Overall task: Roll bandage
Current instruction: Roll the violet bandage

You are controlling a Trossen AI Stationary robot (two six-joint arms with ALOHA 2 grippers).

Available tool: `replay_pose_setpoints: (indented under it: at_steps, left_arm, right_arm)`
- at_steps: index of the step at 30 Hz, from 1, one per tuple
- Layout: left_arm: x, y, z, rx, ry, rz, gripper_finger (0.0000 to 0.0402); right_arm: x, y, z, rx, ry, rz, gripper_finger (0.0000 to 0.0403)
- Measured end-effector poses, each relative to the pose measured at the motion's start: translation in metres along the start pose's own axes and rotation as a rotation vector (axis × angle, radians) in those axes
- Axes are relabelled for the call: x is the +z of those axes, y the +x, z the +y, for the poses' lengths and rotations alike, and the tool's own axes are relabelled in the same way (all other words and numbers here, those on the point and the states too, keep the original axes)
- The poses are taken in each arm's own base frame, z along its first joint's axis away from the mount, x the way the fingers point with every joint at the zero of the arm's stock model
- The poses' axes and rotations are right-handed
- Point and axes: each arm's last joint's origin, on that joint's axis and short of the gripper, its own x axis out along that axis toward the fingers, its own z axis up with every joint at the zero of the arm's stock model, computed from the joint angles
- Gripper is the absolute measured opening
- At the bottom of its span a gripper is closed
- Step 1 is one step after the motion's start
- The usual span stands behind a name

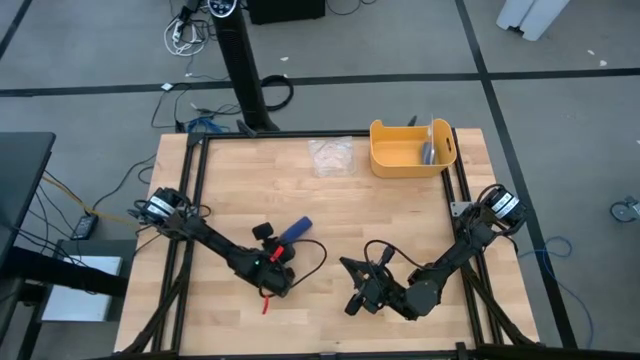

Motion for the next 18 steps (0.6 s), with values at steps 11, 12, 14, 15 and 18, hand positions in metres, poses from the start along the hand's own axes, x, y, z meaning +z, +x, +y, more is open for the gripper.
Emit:
replay_pose_setpoints:
  at_steps: [11, 12, 14, 15, 18]
  left_arm:
    - [0.001, -0.014, 0.003, -0.030, 0.128, 0.185, 0.0074]
    - [0.000, -0.015, 0.003, -0.033, 0.132, 0.191, 0.0074]
    - [-0.001, -0.016, 0.002, -0.042, 0.139, 0.198, 0.0074]
    - [-0.001, -0.017, 0.001, -0.044, 0.142, 0.198, 0.0074]
    - [-0.004, -0.020, 0.000, -0.046, 0.160, 0.204, 0.0076]
  right_arm:
    - [-0.002, 0.001, 0.000, -0.040, -0.023, 0.031, 0.0025]
    - [-0.002, 0.002, -0.001, -0.042, -0.023, 0.033, 0.0027]
    - [-0.003, 0.002, -0.001, -0.045, -0.026, 0.035, 0.0030]
    - [-0.003, 0.003, -0.001, -0.048, -0.026, 0.036, 0.0031]
    - [-0.003, 0.005, -0.001, -0.052, -0.026, 0.038, 0.0034]
